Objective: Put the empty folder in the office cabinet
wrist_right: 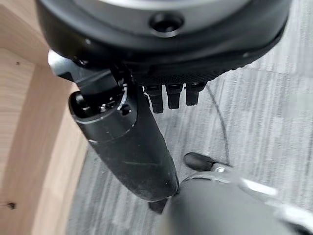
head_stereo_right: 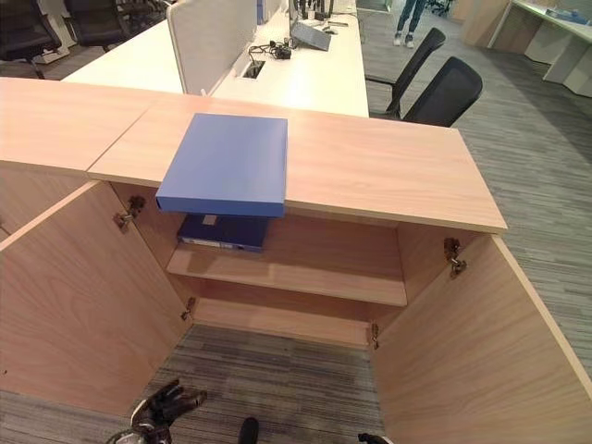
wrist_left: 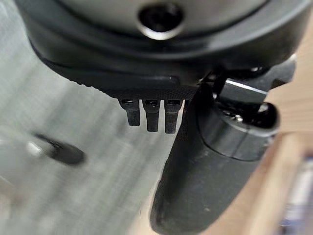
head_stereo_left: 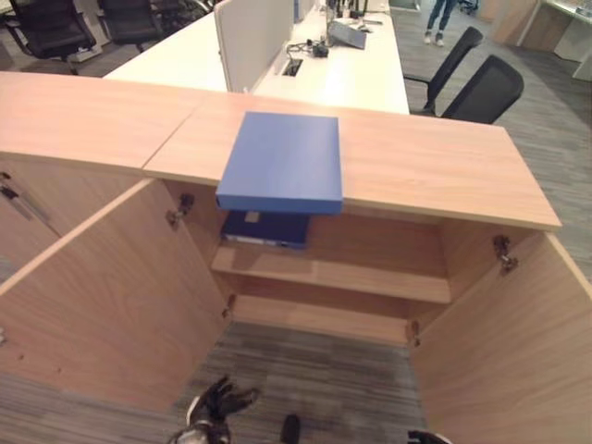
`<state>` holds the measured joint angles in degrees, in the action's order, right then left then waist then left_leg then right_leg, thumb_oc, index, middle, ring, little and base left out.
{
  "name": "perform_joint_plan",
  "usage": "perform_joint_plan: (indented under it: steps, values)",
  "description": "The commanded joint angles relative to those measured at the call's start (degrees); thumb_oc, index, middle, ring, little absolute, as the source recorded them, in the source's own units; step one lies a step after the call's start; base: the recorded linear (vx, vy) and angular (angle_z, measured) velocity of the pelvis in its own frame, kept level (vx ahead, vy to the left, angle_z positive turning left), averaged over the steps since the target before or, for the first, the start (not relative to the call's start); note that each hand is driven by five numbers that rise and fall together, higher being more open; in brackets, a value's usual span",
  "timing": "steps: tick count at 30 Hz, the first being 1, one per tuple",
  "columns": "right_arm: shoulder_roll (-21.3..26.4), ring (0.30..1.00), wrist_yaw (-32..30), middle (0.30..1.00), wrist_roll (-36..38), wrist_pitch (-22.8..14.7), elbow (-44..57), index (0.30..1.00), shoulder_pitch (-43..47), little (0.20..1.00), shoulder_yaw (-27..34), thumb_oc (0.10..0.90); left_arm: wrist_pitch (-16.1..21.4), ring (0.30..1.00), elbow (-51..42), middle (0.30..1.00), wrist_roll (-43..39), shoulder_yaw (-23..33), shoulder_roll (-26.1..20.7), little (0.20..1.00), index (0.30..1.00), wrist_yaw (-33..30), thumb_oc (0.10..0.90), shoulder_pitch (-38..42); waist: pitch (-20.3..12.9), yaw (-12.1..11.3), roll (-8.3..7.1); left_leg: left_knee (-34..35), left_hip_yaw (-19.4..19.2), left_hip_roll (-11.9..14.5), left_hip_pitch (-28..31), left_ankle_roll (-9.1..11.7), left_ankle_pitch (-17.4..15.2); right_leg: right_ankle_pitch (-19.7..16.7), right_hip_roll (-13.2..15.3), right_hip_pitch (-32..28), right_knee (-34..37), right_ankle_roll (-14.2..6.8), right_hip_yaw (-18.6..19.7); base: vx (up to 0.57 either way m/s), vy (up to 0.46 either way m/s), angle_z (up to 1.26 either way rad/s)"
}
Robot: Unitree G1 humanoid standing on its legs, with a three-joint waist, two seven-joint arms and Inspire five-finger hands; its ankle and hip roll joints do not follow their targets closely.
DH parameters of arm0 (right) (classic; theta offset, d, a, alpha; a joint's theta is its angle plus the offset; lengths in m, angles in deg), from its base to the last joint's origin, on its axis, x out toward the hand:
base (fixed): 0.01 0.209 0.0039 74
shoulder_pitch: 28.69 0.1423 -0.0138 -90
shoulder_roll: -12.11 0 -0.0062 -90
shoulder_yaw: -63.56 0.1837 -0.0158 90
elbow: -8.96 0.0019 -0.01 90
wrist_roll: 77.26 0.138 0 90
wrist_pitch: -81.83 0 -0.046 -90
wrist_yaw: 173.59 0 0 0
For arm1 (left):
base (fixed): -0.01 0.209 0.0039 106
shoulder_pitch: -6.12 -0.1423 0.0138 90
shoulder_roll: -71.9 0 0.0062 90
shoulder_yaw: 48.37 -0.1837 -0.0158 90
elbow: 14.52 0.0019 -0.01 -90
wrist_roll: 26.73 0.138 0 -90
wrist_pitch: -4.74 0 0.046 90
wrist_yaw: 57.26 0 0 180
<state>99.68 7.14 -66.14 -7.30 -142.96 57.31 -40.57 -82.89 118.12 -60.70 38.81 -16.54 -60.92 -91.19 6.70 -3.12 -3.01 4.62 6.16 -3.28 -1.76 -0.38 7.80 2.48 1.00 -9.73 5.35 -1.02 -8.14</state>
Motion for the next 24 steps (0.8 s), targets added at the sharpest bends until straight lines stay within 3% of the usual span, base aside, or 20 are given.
perform_joint_plan:
  steps: [1,4,9,10,11,12,13,14,17,19,24]
  values:
    - [2.52,0.9,-0.1,0.9,-1.57,-0.45,3.52,0.9,0.73,0.9,0.42,0.8,3.75,0.9,-8.3,0.9,0.24,1.57,-1.15,0.9,0.9,-2.13,0.8,0.37,-1.02,0.11,1.92,0.38,-0.13,0.49,0.99,0.68,-5.3,-0.57,0.65,2.35,-0.35,-3.74,-1.42,0.01,0.024,-0.11]
    - [2.42,0.9,-0.54,0.9,-2.07,0.01,5.85,0.9,-1.2,0.9,2.13,0.8,5.17,0.9,-25.32,0.9,4.37,7.75,-3.02,0.9,0.9,-5.99,0.8,-5.51,-0.99,-0.14,2.04,0.38,-0.13,0.27,1.2,0.48,-5.85,-0.52,0.92,2.31,-0.35,-4.08,-1.44,0.02,0.023,-0.08]
    - [0.95,0.9,-1.44,0.9,-1.51,-0.16,6.12,0.9,-2.33,0.9,2.94,0.8,7.25,0.9,-38.84,0.9,15.17,15.53,-4.29,0.9,0.9,-13.63,0.8,-7.05,-1.0,-0.69,1.67,0.38,0.17,0.02,1.68,0.45,-6.45,-0.18,1.19,1.83,-0.35,-4.21,-1.66,0.02,0.001,0.02]
    - [0.24,0.9,-1.98,0.9,-0.9,-0.61,5.33,0.9,-2.66,0.9,2.84,0.8,8.36,0.9,-42.59,0.9,23.53,19.77,-5.94,0.9,0.9,-20.04,0.8,-6.09,-1.1,-1.12,1.48,0.38,0.24,-0.02,1.96,0.54,-6.72,-0.06,1.26,1.63,-0.35,-4.22,-1.66,0.0,0.0,0.0]
    - [0.17,0.9,-2.0,0.9,-0.88,-0.65,5.27,0.9,-2.58,0.9,2.78,0.8,8.23,0.9,-42.76,0.9,23.75,19.81,-5.89,0.9,0.9,-20.2,0.8,-6.11,-1.07,-1.08,1.41,0.38,0.24,-0.03,1.97,0.54,-6.73,-0.04,1.27,1.63,-0.35,-4.22,-1.65,0.03,-0.009,0.0]
    - [-0.57,0.9,-3.01,0.9,-0.9,-1.21,3.6,0.9,-2.52,0.9,1.83,0.8,7.59,0.9,-46.32,0.9,34.58,23.44,-8.24,0.9,0.9,-27.57,0.8,-4.36,-1.15,-1.39,1.19,0.38,0.3,-0.04,2.29,0.68,-6.96,0.07,1.3,1.45,-0.35,-4.29,-1.83,0.0,0.0,0.0]
    - [-0.7,0.9,-3.32,0.9,-1.06,-1.44,2.71,0.9,-2.45,0.9,1.24,0.8,7.0,0.9,-47.13,0.9,38.92,24.6,-9.66,0.9,0.9,-30.57,0.8,-3.3,-1.34,-1.49,1.28,0.38,0.29,-0.02,2.38,0.74,-7.03,0.08,1.33,1.39,-0.35,-4.34,-1.89,0.0,0.0,0.0]
    - [-0.85,0.9,-3.37,0.9,-1.05,-1.54,2.56,0.9,-2.3,0.9,1.18,0.8,6.83,0.9,-47.22,0.9,39.28,24.58,-9.63,0.9,0.9,-30.81,0.8,-3.22,-1.28,-1.46,1.16,0.38,0.29,-0.02,2.4,0.75,-7.05,0.11,1.34,1.38,-0.35,-4.34,-1.89,0.0,0.0,0.0]
    - [-1.25,0.9,-4.09,0.9,-1.49,-2.14,-1.1,0.9,-1.04,0.9,-1.2,0.8,4.07,0.9,-50.26,0.9,50.18,25.9,-15.3,0.9,0.9,-36.74,0.8,1.88,-1.79,-1.6,1.45,0.38,0.39,-0.09,2.97,0.87,-7.28,0.14,1.45,0.87,-0.35,-4.49,-1.99,0.01,0.004,0.0]
    - [-2.23,0.9,-4.05,0.9,-1.51,-1.98,-5.42,0.9,0.14,0.9,-1.85,0.8,2.83,0.9,-54.71,0.9,57.07,25.28,-18.69,0.9,0.9,-36.83,0.8,5.18,-2.01,-1.59,1.91,0.38,0.55,-0.21,3.53,0.97,-7.56,0.07,1.61,0.53,-0.35,-4.58,-2.14,0.04,0.026,0.05]
    - [-2.41,0.9,-3.62,0.9,-1.76,-2.06,-8.33,0.9,1.06,0.9,-1.75,0.8,3.5,0.9,-58.84,0.9,63.07,21.94,-21.7,0.9,0.9,-34.48,0.8,7.41,-2.29,-1.29,2.37,0.38,0.53,-0.34,4.08,0.99,-7.85,-0.06,1.66,0.23,-0.35,-4.76,-2.38,0.0,0.006,0.0]
